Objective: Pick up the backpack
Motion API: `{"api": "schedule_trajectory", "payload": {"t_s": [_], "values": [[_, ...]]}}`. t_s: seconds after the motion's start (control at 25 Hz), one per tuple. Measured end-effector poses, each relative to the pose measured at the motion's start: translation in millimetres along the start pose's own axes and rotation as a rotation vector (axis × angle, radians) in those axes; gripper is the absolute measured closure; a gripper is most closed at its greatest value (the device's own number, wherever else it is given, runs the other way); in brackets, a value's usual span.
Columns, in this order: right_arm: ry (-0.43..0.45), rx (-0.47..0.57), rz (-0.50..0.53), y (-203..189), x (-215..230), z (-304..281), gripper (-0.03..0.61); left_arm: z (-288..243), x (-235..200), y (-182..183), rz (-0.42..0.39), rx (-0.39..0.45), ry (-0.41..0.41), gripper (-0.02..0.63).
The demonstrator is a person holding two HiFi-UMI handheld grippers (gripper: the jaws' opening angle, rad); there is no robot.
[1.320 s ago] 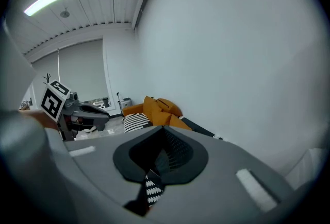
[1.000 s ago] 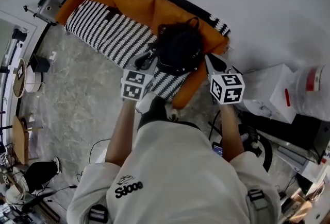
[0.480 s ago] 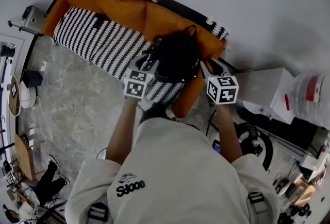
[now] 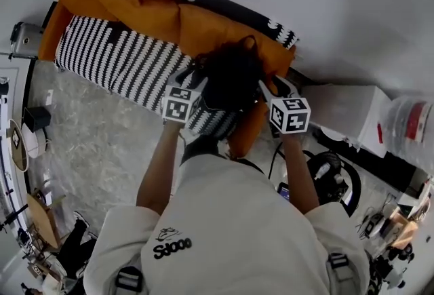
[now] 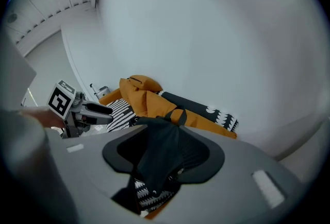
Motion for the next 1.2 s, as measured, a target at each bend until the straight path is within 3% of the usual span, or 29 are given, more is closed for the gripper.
{"api": "schedule_trajectory", "payload": {"t_s": [0.48,0.72,0.88,1.2], "values": [[-0.040,-0.157,-0.083,-22,37,-79,0.349,-75,-35,-2,0.003,-0.115,-0.080,0.319],[-0.073,-0.228,-0.096,-31,53,-105,0.305,-103,-42,-2,-0.039,-0.181,-0.085,0.246],[-0.049,-0.247,-0.151,-40,67,-125,0.301,-123,-46,-4,-0.018,-0.201,-0.125,0.233],[-0.002,-0.313,-0.113,-55,66,-157,0.301,-150,-51,-13,-0.014,-0.258,-0.154,0.232]]}}
Point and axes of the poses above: the fingertips, and each gripper's own axes: z backward along the fingers, x to its right, y out of its top, the point moved 3 cm from there along z, backward along the fingers, and after that the axes turned 14 degrees about -x, right-handed, at the moved point
